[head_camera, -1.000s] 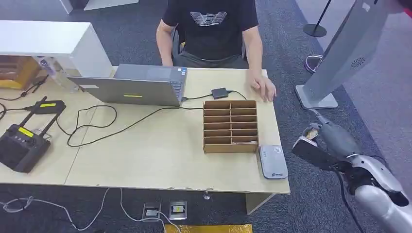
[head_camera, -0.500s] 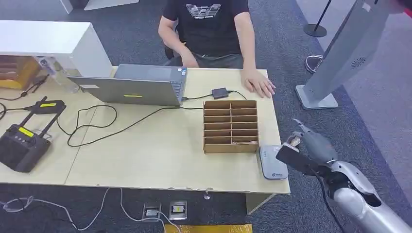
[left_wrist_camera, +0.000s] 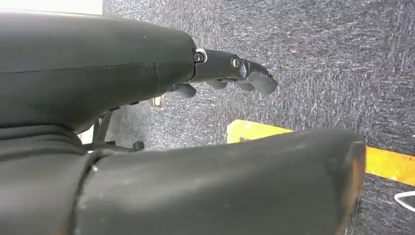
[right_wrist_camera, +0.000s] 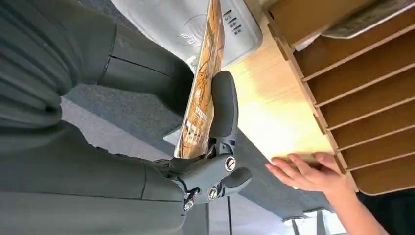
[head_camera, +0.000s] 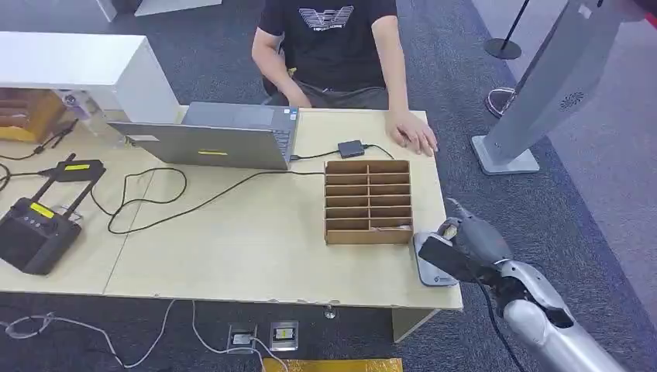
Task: Pass the card to the sensor for recognition and then transmit it.
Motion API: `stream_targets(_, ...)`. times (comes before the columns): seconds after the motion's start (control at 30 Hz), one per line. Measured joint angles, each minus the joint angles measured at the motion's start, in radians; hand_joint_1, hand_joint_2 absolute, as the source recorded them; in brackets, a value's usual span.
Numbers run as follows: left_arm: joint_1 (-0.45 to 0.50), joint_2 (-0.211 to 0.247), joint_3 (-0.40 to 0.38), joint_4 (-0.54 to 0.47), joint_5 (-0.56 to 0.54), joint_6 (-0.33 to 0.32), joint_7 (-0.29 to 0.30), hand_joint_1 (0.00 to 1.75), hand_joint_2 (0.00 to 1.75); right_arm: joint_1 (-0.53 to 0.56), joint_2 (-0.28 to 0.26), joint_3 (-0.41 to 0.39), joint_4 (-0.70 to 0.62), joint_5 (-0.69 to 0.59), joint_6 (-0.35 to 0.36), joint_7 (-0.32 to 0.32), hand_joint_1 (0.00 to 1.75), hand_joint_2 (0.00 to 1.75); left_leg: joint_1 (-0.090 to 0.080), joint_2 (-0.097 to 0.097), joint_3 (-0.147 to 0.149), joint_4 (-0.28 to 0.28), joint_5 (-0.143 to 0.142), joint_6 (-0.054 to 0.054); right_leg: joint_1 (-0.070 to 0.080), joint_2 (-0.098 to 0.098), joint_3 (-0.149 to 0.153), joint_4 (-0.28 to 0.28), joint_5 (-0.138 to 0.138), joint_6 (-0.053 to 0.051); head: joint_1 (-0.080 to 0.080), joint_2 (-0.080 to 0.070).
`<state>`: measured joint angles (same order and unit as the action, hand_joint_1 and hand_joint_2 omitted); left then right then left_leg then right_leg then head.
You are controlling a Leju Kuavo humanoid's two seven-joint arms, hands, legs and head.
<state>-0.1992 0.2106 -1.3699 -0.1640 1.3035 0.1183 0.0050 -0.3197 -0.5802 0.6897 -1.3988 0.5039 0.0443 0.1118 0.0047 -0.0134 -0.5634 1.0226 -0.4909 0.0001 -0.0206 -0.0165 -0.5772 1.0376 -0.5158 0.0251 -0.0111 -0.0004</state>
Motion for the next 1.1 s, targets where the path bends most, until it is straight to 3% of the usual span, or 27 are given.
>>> stream_targets(0.47, 0.0, -0.007, 0.001, -0.002, 0.005, -0.008, 0.027, 0.0, 0.0, -0.019, 0.082, 0.003, 0.131, 0.018, 0.015, -0.038, 1.75, 1.75, 0.0, 0.0, 0.0, 0.0, 0.0, 0.0, 0.0, 0.0, 0.0, 0.0, 0.0, 0.0, 0.0, 0.0)
stream_targets(1.1, 0.0, -0.008, 0.017, -0.002, 0.005, 0.007, 0.029, 0.0, 0.0, -0.057, 0.117, -0.012, 0.236, 0.035, 0.018, -0.061, 1.75, 1.75, 0.0, 0.0, 0.002, 0.0, 0.0, 0.0, 0.0, 0.001, 0.001, 0.0, 0.0, 0.0, 0.0, 0.0)
